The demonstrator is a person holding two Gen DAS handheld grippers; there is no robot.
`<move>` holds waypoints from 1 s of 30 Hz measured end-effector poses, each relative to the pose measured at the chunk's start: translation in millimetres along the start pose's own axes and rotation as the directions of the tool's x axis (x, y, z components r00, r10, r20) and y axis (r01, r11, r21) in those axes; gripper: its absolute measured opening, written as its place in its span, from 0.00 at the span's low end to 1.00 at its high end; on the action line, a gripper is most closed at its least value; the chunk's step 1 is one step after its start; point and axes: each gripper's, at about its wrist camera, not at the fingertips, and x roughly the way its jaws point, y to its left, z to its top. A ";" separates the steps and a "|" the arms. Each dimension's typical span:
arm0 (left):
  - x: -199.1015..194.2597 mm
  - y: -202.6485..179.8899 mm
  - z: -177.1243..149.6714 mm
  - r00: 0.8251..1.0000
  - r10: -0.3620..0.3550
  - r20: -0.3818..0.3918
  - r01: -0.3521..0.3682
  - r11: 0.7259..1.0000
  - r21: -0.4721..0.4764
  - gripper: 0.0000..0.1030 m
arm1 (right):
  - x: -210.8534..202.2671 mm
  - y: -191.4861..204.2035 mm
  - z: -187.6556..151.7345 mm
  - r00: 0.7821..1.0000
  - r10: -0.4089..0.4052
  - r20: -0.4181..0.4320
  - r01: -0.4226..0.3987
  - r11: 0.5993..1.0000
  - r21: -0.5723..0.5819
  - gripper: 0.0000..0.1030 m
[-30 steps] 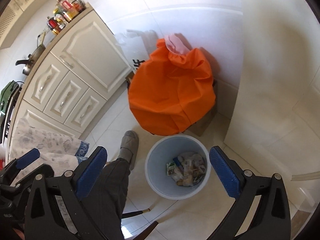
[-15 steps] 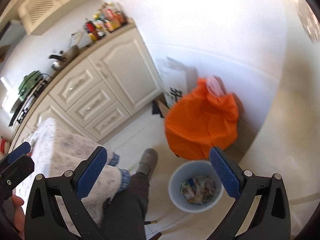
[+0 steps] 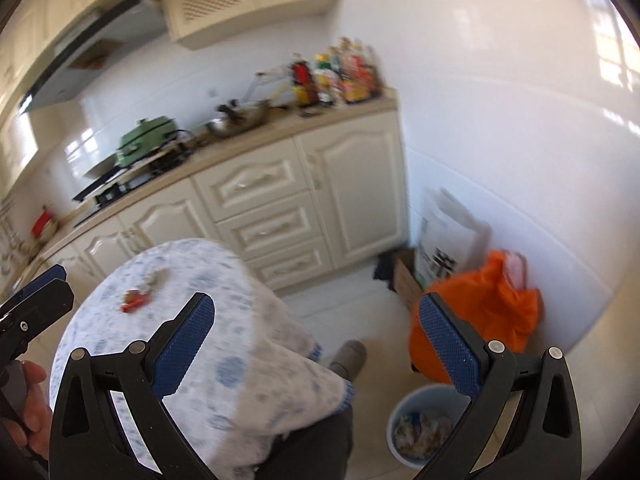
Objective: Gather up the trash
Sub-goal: 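Return both tools to the table above the remaining trash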
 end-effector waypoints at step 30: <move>55.8 217.2 -18.9 0.911 0.371 -0.179 -0.390 0.917 -0.083 0.99 | 172.2 239.1 -19.1 0.943 0.195 -0.271 -0.277 0.911 -0.306 1.00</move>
